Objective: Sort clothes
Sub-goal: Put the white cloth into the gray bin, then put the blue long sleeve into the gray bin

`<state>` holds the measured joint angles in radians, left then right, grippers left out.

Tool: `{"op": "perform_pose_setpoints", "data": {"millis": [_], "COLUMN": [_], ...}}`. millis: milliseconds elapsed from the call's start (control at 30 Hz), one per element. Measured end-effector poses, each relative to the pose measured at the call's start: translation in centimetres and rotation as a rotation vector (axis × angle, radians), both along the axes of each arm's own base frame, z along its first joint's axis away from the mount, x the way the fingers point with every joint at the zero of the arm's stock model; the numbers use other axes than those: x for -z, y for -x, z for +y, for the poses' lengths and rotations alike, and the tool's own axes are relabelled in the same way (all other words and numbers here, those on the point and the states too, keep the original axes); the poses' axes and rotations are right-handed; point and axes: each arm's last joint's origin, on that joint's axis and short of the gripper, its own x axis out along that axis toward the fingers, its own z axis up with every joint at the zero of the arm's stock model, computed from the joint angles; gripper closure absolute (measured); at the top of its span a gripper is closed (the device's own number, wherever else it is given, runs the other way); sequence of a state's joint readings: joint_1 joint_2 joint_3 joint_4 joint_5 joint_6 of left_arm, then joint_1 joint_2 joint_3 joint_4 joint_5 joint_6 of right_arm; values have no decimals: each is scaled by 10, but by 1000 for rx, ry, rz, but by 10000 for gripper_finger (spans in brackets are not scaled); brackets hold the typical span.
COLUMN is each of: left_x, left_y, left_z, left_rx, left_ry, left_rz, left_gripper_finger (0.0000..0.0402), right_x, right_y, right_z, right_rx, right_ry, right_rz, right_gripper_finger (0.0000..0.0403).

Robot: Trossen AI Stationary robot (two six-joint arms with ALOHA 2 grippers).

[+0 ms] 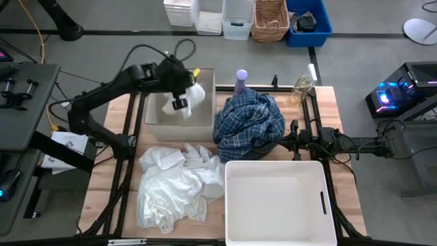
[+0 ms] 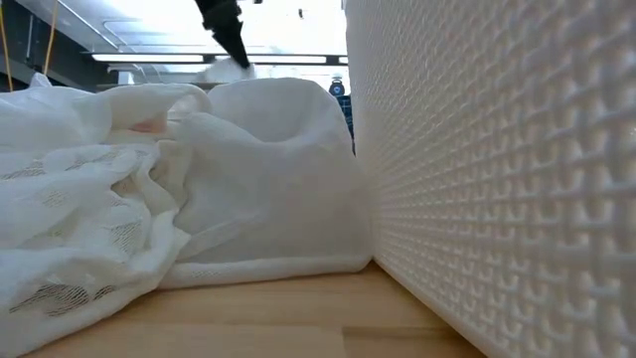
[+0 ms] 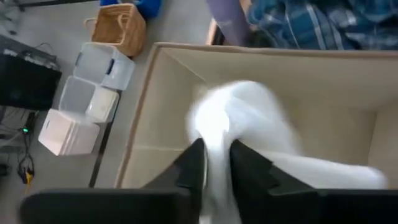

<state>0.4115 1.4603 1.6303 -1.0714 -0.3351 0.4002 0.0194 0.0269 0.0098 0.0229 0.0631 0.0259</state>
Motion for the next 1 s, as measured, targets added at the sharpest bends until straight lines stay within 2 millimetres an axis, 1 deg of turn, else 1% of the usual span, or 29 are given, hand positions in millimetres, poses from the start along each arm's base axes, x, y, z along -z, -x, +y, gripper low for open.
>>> {"op": "perform_pose_setpoints", "data": {"millis": [100, 167, 200, 267, 300, 367, 400, 467, 533, 600, 667, 733, 833, 900, 1000], "left_x": [3, -2, -8, -23, -31, -45, -47, -42, -28, -14, -5, 3, 24, 36, 48], "left_y": [-12, -16, -18, -23, -25, -30, -35, -46, -60, -77, -90, -104, -124, -134, -146], "left_z": [0, -3, -4, -9, -12, -17, -18, -21, -20, -23, -29, -32, -34, -33, -31], "left_rx": [12, 22, 38, 104, 142, 212, 246, 292, 284, 289, 302, 311, 278, 259, 214], "left_ry": [-14, -32, -46, -39, 2, 143, 206, 278, 334, 374, 377, 345, 293, 315, 347], "left_rz": [-26, -47, -79, -184, -266, -458, -513, -533, -505, -478, -465, -459, -415, -392, -377], "left_gripper_finger": [263, 225, 208, 177, 165, 145, 138, 131, 129, 129, 129, 130, 130, 130, 130], "right_x": [0, 0, 0, 0, 0, 0, 0, 0, 0, 0, 0, 0, 0, 0, 0], "right_y": [0, 0, 0, 0, 0, 0, 0, 0, 0, 0, 0, 0, 0, 0, 0], "right_z": [0, 0, 0, 0, 0, 0, 0, 0, 0, 0, 0, 0, 0, 0, 0], "right_rx": [0, 0, 0, 0, 0, 0, 0, 0, 0, 0, 0, 0, 0, 0, 0], "right_ry": [0, 0, 0, 0, 0, 0, 0, 0, 0, 0, 0, 0, 0, 0, 0], "right_rz": [0, 0, 0, 0, 0, 0, 0, 0, 1, 2, 2, 2, 3, 3, 3], "right_gripper_finger": [402, 402, 402, 402, 402, 402, 402, 402, 402, 402, 402, 402, 402, 402, 402]}}
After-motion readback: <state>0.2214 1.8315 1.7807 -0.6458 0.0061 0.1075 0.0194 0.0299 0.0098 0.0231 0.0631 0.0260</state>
